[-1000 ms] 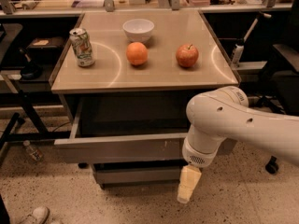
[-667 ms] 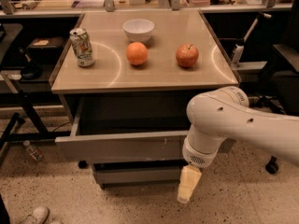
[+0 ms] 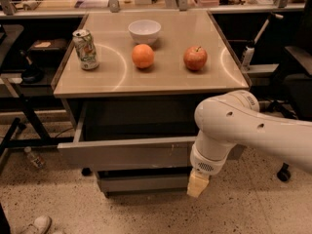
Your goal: Close top drawer
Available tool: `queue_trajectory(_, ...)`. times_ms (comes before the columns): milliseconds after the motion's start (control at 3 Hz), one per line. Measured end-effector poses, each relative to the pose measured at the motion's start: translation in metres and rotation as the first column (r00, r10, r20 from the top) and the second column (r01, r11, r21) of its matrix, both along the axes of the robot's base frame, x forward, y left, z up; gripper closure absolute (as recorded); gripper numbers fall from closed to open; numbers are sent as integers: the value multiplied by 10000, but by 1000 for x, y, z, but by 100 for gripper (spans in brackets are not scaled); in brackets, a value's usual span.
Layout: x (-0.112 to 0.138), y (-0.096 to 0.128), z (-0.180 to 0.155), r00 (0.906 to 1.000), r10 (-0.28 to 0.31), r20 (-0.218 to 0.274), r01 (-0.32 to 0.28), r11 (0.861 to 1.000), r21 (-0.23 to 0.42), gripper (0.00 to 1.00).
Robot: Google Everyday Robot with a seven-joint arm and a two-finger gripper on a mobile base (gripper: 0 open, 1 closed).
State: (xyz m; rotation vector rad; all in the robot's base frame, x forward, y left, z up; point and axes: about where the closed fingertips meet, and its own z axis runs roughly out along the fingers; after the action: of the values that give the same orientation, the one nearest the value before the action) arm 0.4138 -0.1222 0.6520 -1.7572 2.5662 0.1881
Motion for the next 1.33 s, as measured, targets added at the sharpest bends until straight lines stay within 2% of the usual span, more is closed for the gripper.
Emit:
queue_trajectory(667, 1, 0, 0, 10000, 9, 26, -9, 10000, -13, 88)
queue_trajectory(1000, 17, -2, 4, 9993, -190, 329, 196, 9996, -197, 100)
queue_trajectory(1333, 33, -2, 7, 9978, -323, 575, 344, 9988, -353, 100)
